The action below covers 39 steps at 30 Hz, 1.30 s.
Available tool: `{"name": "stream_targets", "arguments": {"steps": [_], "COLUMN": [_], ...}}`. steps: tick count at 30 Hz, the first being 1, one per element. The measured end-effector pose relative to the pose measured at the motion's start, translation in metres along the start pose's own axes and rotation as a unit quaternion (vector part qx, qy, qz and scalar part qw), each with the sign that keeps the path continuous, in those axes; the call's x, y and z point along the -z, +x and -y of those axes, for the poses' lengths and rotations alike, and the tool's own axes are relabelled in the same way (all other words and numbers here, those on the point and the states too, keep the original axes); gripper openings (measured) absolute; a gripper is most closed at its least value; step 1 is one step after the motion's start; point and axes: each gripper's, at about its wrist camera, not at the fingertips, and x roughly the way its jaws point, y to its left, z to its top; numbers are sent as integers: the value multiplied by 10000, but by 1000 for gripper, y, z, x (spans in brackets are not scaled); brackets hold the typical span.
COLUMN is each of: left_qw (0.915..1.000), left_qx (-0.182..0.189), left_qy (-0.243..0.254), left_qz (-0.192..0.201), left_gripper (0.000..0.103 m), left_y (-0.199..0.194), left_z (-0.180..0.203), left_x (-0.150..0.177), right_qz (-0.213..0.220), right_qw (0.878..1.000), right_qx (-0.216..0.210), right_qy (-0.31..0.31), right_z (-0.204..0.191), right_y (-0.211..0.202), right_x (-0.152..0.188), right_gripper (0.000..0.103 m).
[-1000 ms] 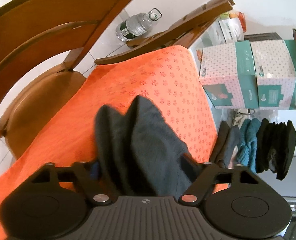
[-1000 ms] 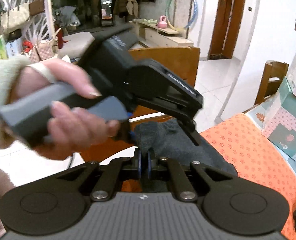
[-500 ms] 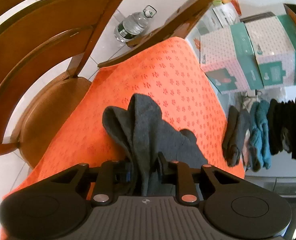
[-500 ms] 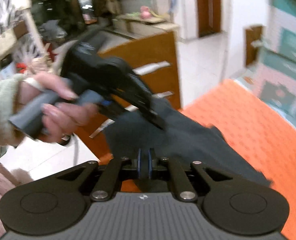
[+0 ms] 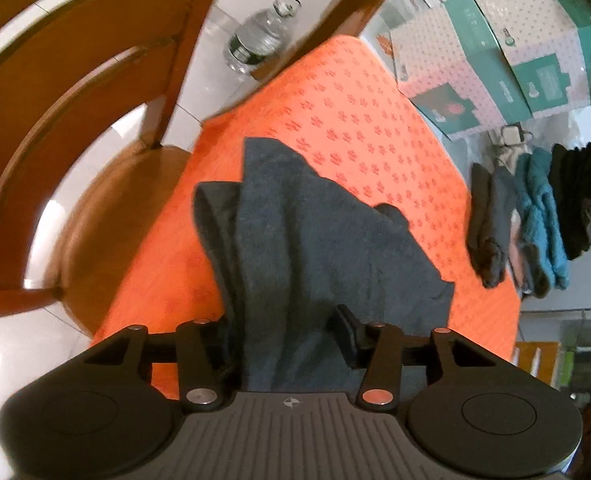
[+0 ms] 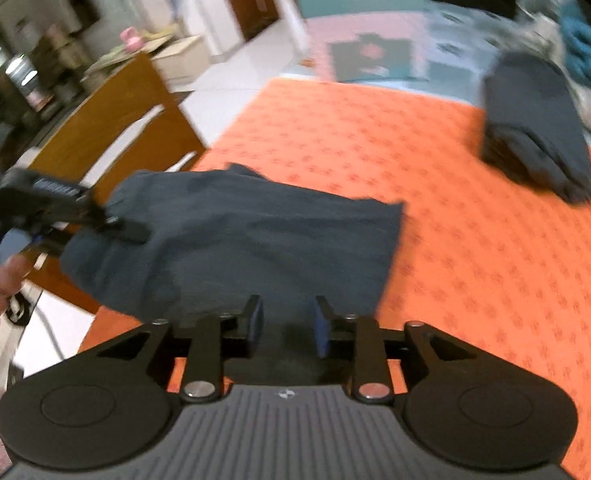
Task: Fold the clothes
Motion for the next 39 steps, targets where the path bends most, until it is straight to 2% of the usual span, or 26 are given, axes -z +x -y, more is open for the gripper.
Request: {"name": "stream_targets", "arguments": {"steps": [1,3,5,8,14,17,22,27,32,33,35,36,37,39], "left_qw": [10000,9998,9993,9983,9976,9968,9972,9971,9975,9976,9977,9978,9980,9983], "left_qx": [-32,-81,-204,-483,-399,-297,-311,-242,-231,-235,-245,-266,-288,-332], "left_qy": [25,56,99,104,-561,-735,-676,-714,-670,-656,-626,-599,-545,-436], "left_qz": [66,180,281,294,102,48,35,38,45,50,60,67,104,182], "left_gripper": [26,18,16,15,16,17,18,19,19,19,19,19,17,16], "left_y": [-3,-8,-13,-13,-5,-1,1,1,1,1,0,0,-3,-8], "left_z": [-1,-2,-2,-4,-37,-48,-48,-50,-49,-48,-47,-44,-40,-31], "left_x": [1,2,1,-2,-15,-15,-15,-14,-13,-13,-12,-11,-10,-8], "right_qz": [3,18,33,-5,-84,-131,-197,-214,-81,-58,-37,-26,-16,68], "right_qw": [9999,9992,9979,9949,9839,9811,9785,9801,9717,9702,9701,9701,9700,9693], "right_qx": [48,104,131,75,-375,-598,-907,-976,-1127,-1145,-1089,-1062,-1034,-1015], "right_qy": [132,388,627,1002,1747,1835,1839,1717,2074,2134,2167,2183,2199,2237], "right_z": [5,16,26,40,59,56,47,40,49,50,49,48,48,46], "right_y": [2,1,0,6,21,29,44,50,53,53,51,50,50,44], "right_x": [1,6,11,15,20,20,18,11,12,12,12,12,12,11], "right_gripper": [37,43,51,55,55,55,55,55,55,55,37,34,26,20]}}
